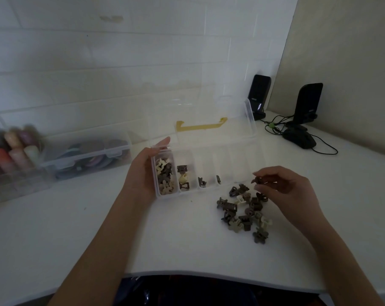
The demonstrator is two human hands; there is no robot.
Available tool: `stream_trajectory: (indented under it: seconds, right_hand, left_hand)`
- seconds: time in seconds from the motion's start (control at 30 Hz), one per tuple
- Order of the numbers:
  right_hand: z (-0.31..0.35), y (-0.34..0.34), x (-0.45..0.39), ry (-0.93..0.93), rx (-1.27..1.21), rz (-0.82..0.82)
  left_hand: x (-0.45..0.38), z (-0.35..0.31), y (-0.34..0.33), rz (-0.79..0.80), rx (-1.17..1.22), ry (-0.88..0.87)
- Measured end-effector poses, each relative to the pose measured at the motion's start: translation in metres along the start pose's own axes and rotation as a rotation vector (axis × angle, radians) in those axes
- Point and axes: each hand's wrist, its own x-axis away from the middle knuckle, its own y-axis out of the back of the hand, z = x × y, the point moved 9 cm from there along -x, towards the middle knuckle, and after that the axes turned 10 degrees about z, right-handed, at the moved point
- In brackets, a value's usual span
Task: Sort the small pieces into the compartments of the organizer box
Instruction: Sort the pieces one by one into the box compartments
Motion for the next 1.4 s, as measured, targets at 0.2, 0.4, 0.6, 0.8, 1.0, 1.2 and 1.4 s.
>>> stream_trajectory:
  seconds: [0.2, 0.4, 0.6, 0.8, 1.0, 1.2, 1.4]
  right_hand:
    - [0.001, -0.003, -0.001, 0.000, -0.170, 0.028]
    - [0.001, -0.006, -0.001, 0.000, -0.210, 0.045]
    - [0.003, -0.009, -0.001, 0.008, -0.187, 0.060]
    - [0.033, -0.038, -0.011, 0.089, -0.128, 0.133]
    - [0.068, -0.095, -0.033, 0.385, 0.752, 0.140]
    - [0.063, -0.095, -0.039, 0.343, 0.727, 0.049]
    - [0.052, -0.037, -0.015, 0.157, 0.445, 0.057]
  left_hand:
    - [0.001, 0.000, -0.001, 0.004, -0.012, 0.001]
    - [0.000, -0.001, -0.001, 0.014, -0.006, -0.005]
    - [0.001, -0.001, -0.001, 0.017, -0.007, -0.012]
    - [0.001, -0.001, -0.003, 0.010, -0.007, -0.012]
    - [0.002, -0.002, -0.003, 0.015, -0.012, -0.020]
    - [0.004, -0.001, -0.004, 0.015, -0.022, -0.013]
    - [0.001, -0.001, -0.001, -0.005, -0.010, -0.020]
